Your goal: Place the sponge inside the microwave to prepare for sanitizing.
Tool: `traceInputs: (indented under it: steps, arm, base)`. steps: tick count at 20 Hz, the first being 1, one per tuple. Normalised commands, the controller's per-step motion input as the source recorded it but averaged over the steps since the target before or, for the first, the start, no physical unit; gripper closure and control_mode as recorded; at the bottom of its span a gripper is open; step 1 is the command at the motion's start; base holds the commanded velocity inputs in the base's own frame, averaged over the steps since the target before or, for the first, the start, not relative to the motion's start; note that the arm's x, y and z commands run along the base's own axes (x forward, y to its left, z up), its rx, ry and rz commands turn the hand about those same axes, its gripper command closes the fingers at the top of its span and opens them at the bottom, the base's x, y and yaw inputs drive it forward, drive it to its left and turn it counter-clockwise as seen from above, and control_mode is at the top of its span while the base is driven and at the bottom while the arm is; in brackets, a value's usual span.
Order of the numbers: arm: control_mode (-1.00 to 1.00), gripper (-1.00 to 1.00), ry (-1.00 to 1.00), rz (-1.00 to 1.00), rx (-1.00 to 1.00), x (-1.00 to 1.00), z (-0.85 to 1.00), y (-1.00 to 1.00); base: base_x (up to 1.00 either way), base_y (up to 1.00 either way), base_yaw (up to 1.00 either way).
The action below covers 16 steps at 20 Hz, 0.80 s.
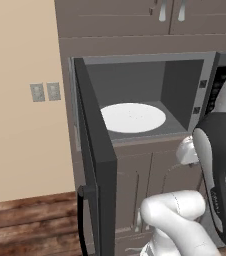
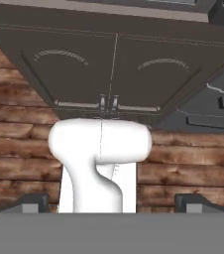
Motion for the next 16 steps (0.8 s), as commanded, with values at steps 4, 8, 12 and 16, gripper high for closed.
traceInputs:
  steps: [4,8,12,16]
  arm:
    - [-1.0,-1.0,0.04,-0.03,0.03,0.01,-0.18,0.02]
    - [-1.0,-1.0,0.0,-0.14,-0.01,0.14,-0.34,0.0]
    - [-1.0,-1.0,0.01,-0.12,0.0,0.03,-0.34,-0.01]
    - [-1.0,-1.0,0.0,-0.01,0.0,0.01,-0.19,-0.02]
  base:
    - [0.0,0.0,0.0]
    - [0.0,0.0,0.0]
    - [0.0,0.0,0.0]
    - [0.0,0.0,0.0]
